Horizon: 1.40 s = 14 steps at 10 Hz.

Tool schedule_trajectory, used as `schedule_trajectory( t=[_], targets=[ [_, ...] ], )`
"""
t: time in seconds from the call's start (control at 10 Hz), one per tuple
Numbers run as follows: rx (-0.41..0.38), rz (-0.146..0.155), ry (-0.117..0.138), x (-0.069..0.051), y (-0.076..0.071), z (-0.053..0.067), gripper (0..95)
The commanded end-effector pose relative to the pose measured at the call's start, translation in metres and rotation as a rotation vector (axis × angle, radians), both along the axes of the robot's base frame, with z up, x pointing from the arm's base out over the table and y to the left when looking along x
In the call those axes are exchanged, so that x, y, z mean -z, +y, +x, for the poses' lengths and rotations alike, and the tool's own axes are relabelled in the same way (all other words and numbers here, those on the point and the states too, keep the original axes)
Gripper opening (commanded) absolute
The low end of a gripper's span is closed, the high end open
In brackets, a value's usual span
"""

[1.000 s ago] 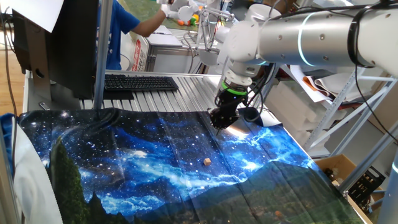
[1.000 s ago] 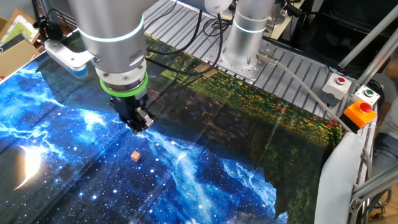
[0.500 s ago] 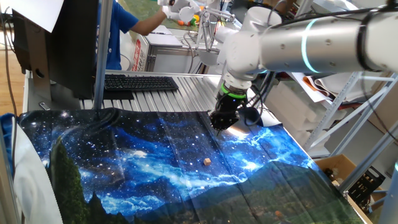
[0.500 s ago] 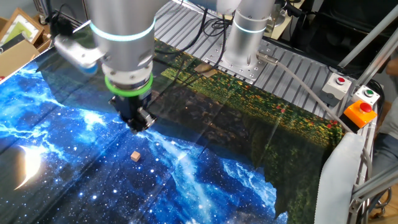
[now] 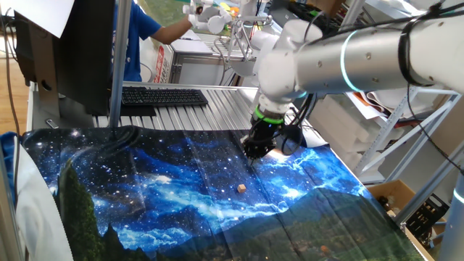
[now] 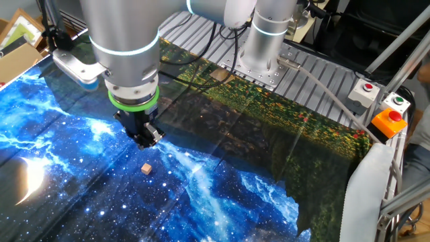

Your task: Pick up the small block on the left and move it to the right

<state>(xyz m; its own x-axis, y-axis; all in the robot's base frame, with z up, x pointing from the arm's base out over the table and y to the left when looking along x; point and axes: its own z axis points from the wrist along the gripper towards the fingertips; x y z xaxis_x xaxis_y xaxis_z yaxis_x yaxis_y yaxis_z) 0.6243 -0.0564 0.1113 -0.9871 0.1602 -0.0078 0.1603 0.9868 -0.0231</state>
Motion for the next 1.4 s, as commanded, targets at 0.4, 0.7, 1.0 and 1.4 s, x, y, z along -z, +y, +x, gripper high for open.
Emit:
schedule_trajectory(
  t=[0.4,0.7,1.0,1.4],
  targets=[
    [0.017,0.004,0.006,0.021,0.002,0.005,0.0],
    [0.008,0.013,0.002,0.033,-0.003,0.008,0.0],
    [-0.007,0.016,-0.002,0.043,-0.002,0.008,0.0],
    [-0.044,0.017,-0.003,0.049,0.001,0.01,0.0]
  ],
)
